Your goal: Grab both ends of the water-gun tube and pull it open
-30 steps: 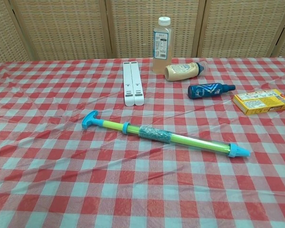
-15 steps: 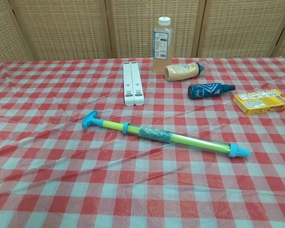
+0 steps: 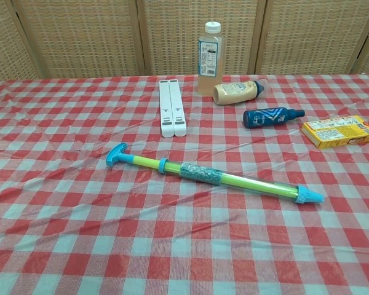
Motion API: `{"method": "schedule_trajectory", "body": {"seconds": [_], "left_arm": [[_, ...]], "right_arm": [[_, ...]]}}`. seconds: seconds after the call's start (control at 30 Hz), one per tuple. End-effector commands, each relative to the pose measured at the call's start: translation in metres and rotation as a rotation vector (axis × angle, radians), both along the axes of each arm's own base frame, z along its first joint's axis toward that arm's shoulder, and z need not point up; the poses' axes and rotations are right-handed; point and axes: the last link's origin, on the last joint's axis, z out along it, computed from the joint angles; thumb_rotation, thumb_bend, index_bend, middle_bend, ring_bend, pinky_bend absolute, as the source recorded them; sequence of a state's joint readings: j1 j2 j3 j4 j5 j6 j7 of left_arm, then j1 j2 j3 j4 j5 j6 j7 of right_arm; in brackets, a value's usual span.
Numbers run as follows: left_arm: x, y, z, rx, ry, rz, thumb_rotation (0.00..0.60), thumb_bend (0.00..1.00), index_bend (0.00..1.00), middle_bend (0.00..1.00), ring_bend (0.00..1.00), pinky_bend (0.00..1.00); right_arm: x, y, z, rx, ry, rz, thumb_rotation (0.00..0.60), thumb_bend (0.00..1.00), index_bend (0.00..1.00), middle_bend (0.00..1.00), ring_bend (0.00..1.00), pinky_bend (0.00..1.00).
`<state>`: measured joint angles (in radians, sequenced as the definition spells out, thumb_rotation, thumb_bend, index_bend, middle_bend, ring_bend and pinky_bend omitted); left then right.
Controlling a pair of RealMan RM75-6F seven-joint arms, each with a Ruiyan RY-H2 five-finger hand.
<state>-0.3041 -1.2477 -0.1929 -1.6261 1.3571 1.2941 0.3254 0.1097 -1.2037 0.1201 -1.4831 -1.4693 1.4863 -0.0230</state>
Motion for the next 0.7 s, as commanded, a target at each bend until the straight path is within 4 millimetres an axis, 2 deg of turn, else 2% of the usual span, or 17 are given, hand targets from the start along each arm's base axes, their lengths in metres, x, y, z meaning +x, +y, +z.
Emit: {"method": "schedule_trajectory", "body": {"seconds": [0.03, 0.13, 0.3, 0.43, 0.7], "left_arm": [[0.021, 0.024, -0.01, -0.058, 0.006, -0.014, 0.6, 0.15, 0.26, 0.82, 0.78, 0.66], [0.039, 0.042, -0.02, -0.114, 0.017, -0.027, 0.6, 0.16, 0.29, 0.86, 0.81, 0.69], [0.06, 0.061, -0.036, -0.203, 0.028, -0.025, 0.6, 0.18, 0.35, 0.89, 0.84, 0.72], [0.072, 0.07, -0.045, -0.247, 0.055, -0.026, 0.6, 0.28, 0.36, 0.89, 0.84, 0.72], [0.105, 0.085, -0.074, -0.315, 0.092, -0.048, 0.6, 0.28, 0.38, 0.89, 0.84, 0.72]], "right_arm": [[-0.002, -0.002, -0.001, 0.001, -0.002, -0.01, 0.6, 0.08, 0.03, 0.0, 0.0, 0.0], [-0.006, -0.004, 0.0, -0.002, -0.006, -0.023, 0.6, 0.08, 0.03, 0.0, 0.0, 0.0], [-0.01, -0.007, 0.0, 0.001, -0.009, -0.035, 0.6, 0.08, 0.04, 0.0, 0.0, 0.0], [-0.011, -0.009, 0.0, 0.001, -0.011, -0.039, 0.6, 0.08, 0.04, 0.0, 0.0, 0.0], [-0.014, -0.013, -0.002, 0.007, -0.011, -0.051, 0.6, 0.08, 0.05, 0.0, 0.0, 0.0]]}}
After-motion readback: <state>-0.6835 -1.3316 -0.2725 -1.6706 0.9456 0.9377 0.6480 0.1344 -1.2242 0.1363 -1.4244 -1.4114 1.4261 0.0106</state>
